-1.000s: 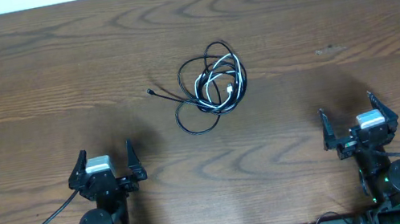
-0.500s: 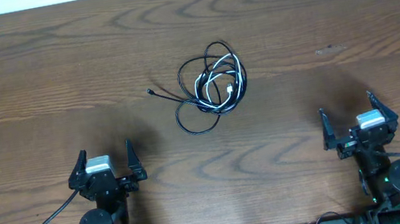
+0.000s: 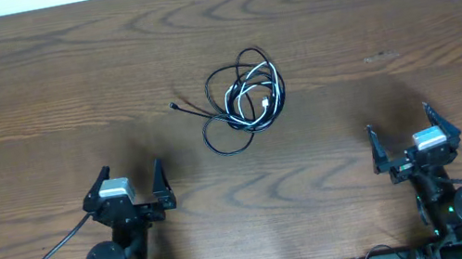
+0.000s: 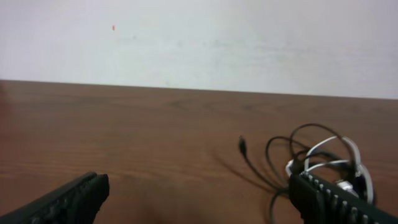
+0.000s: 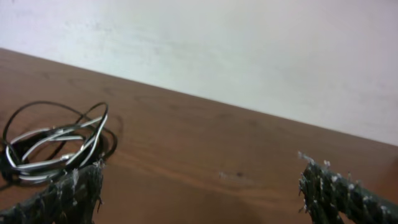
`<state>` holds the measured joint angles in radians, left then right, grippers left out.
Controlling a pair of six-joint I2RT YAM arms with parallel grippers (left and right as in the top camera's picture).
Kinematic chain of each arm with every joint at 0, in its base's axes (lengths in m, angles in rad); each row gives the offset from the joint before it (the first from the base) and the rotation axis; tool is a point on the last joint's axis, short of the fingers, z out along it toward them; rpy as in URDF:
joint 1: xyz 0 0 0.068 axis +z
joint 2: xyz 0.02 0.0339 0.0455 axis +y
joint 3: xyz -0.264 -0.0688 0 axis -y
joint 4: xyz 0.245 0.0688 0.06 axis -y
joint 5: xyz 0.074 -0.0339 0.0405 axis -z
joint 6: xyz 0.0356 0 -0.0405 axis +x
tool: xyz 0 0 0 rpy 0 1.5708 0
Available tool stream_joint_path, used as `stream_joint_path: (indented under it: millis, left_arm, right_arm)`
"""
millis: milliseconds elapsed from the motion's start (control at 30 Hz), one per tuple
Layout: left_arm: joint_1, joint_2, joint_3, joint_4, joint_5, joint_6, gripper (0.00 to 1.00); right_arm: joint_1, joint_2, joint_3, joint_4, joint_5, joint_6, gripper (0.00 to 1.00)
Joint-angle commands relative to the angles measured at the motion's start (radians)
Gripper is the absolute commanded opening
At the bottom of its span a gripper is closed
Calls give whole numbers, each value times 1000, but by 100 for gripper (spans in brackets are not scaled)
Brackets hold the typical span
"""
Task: Untangle cables
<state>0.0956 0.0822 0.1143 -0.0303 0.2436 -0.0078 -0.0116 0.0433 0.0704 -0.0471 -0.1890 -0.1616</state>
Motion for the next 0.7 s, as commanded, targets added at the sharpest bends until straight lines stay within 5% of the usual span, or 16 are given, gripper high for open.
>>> stream_joint_path:
  millis: [0, 433, 667]
  left_arm:
    - [-1, 113, 154, -9, 56, -23, 98]
    - [-2, 628, 716, -409, 142, 5, 98]
    - [-2, 933, 1108, -792, 142, 80, 98]
  right_arm:
    - [1, 75, 125, -2, -28, 8, 99]
    - [0, 569, 615, -270, -120, 8, 99]
    - [0, 858, 922, -525, -249, 7, 99]
